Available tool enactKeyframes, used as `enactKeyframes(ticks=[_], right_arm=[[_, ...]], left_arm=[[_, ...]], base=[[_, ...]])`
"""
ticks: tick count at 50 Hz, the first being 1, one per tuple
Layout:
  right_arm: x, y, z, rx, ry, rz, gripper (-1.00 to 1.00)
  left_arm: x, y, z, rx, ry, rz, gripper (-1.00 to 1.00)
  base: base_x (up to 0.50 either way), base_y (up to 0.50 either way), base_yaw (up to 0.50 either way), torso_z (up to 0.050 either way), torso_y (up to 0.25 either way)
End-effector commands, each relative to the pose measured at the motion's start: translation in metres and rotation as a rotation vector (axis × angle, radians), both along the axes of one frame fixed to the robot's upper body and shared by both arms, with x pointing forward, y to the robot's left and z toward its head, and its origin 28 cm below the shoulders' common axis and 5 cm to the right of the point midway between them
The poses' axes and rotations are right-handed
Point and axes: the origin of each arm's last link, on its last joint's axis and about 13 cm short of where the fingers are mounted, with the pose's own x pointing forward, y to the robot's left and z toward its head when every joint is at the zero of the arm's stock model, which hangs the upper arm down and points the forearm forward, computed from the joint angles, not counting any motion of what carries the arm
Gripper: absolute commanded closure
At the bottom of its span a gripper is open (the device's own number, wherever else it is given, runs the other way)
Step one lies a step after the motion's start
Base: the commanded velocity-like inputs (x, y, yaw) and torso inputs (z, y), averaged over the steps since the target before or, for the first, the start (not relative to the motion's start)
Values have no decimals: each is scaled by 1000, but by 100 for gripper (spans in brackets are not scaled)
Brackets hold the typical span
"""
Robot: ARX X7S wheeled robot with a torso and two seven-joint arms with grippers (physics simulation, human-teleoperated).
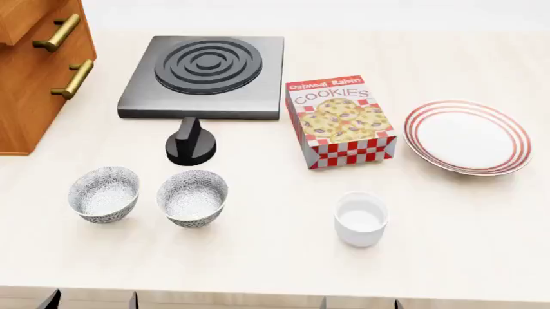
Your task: Pick the akita bowl from table center and place it on the plate.
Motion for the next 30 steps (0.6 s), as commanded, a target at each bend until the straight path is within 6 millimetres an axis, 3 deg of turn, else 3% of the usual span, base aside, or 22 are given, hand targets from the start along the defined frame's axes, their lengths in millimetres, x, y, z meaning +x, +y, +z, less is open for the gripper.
enactKeyframes(ticks=[1,15,21,30], right_arm=[[-1,1,1,12,-9,-3,-100],[-6,-7,21,-32,-134,-27,-100],[-34,-32,57,-3,-281,-205,-100],[-77,-61,80,17,-431,-408,-100]], left_arm=[[0,1,1,-14,11,-4,-100],[1,6,16,-141,26,-34,-100],[-4,13,37,-166,-10,-61,-100],[6,32,51,-172,-76,22,-100]], base=[[0,0,0,0,0],[0,0,0,0,0],[0,0,0,0,0],[53,7,0,0,0]])
